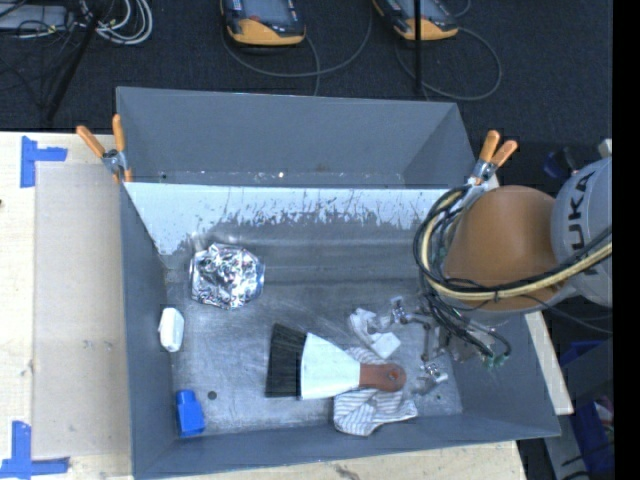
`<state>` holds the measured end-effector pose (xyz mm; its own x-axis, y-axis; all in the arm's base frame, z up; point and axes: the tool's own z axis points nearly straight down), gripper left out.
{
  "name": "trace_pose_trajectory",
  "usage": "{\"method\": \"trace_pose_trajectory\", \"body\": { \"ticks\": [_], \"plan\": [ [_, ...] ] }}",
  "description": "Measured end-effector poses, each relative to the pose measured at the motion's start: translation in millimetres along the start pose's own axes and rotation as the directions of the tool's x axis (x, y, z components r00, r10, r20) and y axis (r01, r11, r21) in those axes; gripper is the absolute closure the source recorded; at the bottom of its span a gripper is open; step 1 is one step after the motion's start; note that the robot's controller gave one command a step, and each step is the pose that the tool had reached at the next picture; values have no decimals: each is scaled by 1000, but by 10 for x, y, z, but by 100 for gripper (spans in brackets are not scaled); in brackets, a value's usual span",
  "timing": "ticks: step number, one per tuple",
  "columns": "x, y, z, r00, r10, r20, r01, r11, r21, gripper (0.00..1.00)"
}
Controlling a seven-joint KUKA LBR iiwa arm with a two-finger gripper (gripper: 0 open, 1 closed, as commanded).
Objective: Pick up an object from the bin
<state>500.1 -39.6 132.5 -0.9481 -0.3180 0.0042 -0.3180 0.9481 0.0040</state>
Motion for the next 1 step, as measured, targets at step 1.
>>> {"method": "trace_pose_trajectory", "body": {
  "ticks": [1],
  "plan": [
    [-9,-11,-15,1000,0,3,0,1000,3,0]
  ]
}}
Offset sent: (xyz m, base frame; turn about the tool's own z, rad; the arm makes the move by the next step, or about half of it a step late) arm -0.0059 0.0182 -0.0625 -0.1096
